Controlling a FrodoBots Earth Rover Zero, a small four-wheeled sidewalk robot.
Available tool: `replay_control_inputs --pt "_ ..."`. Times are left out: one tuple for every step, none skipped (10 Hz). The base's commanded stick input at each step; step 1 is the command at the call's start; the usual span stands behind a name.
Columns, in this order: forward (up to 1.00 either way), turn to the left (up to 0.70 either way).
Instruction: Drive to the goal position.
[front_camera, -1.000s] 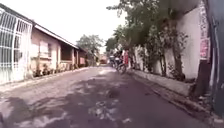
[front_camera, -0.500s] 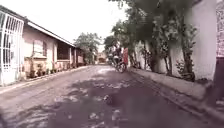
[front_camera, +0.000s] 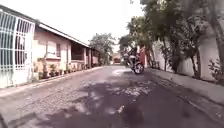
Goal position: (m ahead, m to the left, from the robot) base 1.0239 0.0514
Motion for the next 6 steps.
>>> replay_control_inputs --pt "0.83 0.0" --pt "0.78 0.0" --pt "0.74 0.0" --pt "0.54 0.0" --pt "0.77 0.0" --pt "0.85 0.0"
